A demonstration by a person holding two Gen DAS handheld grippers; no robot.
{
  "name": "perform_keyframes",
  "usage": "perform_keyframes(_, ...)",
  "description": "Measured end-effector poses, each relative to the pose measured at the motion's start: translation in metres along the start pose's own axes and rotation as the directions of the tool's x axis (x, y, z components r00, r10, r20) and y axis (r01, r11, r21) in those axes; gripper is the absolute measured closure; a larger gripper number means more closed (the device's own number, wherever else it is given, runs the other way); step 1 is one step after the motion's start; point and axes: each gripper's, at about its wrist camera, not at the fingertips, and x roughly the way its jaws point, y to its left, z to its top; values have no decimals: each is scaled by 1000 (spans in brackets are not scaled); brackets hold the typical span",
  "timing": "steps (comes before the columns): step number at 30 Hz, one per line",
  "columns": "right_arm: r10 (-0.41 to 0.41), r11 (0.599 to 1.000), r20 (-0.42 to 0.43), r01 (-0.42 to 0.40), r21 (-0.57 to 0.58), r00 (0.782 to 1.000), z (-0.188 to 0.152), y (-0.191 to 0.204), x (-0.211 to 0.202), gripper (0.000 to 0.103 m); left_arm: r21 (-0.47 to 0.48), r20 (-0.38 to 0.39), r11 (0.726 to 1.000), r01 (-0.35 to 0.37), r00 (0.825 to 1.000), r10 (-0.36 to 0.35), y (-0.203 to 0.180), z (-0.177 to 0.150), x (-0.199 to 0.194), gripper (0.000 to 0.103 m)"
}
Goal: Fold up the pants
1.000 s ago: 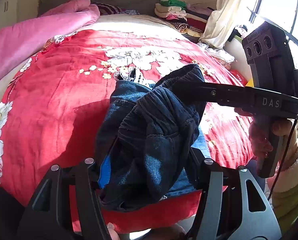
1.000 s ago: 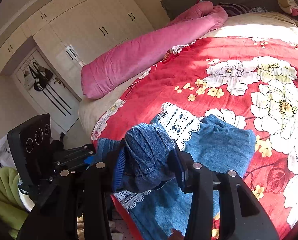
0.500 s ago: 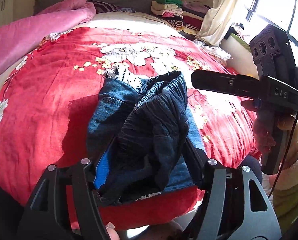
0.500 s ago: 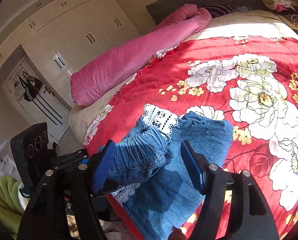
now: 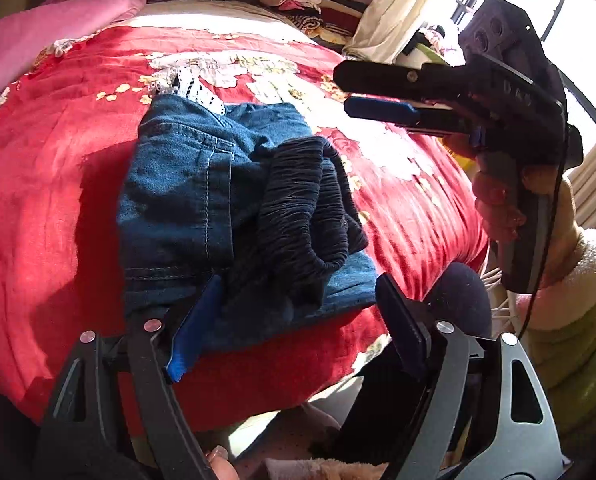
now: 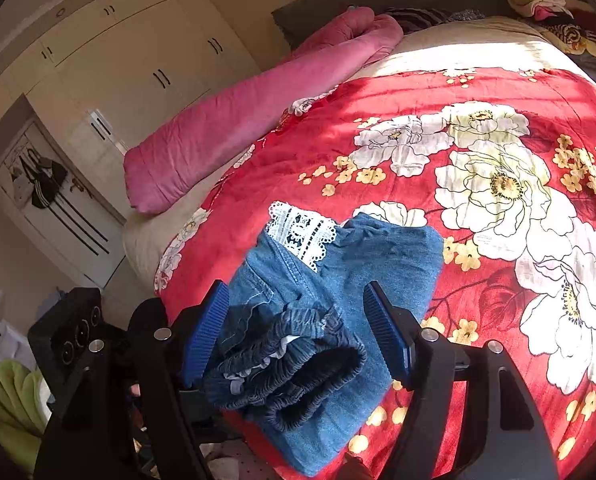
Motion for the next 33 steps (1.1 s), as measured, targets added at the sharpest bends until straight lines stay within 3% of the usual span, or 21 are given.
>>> perform_keyframes(5,-45,998,-14,45,-49,999,8,15,7,28,-11,85,998,-65,994,65,12,3,-32,26)
perform_keyframes(8,-57,997,-47,55,-61,997,18,15,22,28,-21,88,995,-101,991,103,22,2,-37,26)
perform_keyframes(10,-54,997,-91,48,-63,994,25,12,39,28,-15,75,995,-99,992,100,24,0,-34,34)
perform_keyframes(12,-73,996,-145,64,-66,987,30,9,58,28,11,60,996,-92,994,91,22,-1,-29,52)
perform_keyframes(14,-88,994,-197,73,-82,976,33,7,77,30,47,51,994,-96,994,94,15,-1,-22,58)
perform_keyframes(15,-102,992,-218,81,-99,971,32,7,86,32,68,50,994,-89,995,86,11,0,-19,64)
perform_keyframes(16,-113,990,-246,87,-115,963,31,7,96,42,94,50,992,-83,996,79,6,0,-15,67)
perform_keyframes(19,-124,986,-312,83,-142,942,23,15,117,96,131,-3,987,-95,995,96,3,-4,2,83)
perform_keyframes(24,-220,967,-210,186,-172,953,36,26,120,96,120,-34,989,-81,996,86,8,-14,11,84)
perform_keyframes(29,-270,961,-262,242,-136,926,38,3,151,96,123,-38,989,-82,995,88,9,-16,13,84)
perform_keyframes(33,-257,965,-240,237,-113,936,34,3,146,94,104,-44,992,-75,996,80,13,-16,14,84)
